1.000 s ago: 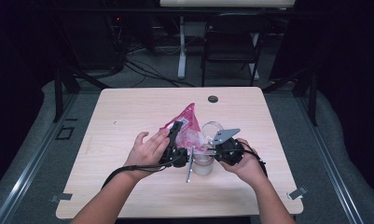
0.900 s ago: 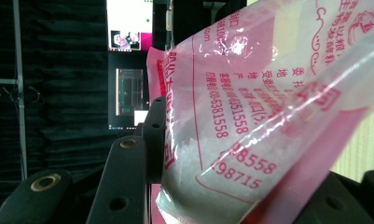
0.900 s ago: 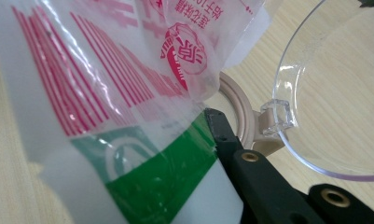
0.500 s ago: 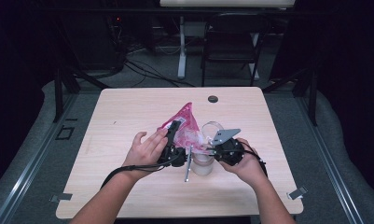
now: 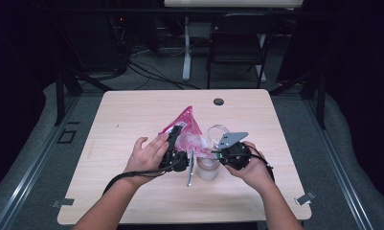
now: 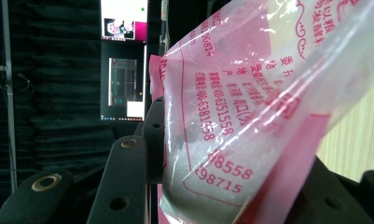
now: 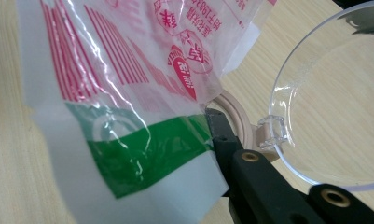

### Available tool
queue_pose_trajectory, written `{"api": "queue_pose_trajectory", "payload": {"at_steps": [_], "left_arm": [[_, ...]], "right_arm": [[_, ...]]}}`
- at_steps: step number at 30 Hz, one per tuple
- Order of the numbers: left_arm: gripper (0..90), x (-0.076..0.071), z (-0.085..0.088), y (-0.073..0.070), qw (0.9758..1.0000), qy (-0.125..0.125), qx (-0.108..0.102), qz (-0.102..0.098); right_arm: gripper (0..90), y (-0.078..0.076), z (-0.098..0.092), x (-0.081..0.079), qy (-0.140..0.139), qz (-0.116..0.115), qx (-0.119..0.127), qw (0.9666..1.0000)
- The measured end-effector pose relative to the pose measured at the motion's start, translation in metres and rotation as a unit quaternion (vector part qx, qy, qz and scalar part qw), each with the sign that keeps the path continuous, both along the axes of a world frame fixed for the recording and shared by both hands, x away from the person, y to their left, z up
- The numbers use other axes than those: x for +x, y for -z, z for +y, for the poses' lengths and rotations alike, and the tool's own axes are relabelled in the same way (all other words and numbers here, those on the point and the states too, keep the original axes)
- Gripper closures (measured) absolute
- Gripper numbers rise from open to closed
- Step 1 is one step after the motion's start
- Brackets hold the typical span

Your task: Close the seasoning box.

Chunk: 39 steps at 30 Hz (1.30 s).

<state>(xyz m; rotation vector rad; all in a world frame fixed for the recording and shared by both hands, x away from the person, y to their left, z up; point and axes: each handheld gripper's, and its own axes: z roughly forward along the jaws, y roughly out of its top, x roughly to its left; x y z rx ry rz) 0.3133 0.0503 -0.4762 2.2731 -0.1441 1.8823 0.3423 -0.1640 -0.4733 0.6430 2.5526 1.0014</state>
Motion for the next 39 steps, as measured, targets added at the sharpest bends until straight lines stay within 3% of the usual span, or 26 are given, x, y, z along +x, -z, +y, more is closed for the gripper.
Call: {"api": "queue_pose_trajectory", "payload": {"at_steps": [25, 39], "left_arm": [[64.2, -0.002, 0.013, 0.012, 0.9991, -0.019, -0.024, 0.028], [66.0, -0.002, 0.021, 0.024, 0.996, -0.035, -0.061, 0.054]], "right_arm": [[90.0, -0.001, 0.005, -0.001, -0.004, -0.007, 0.009, 0.9999], [90.0, 0.001, 0.013, -0.004, -0.008, -0.011, 0.007, 0.9999]]}}
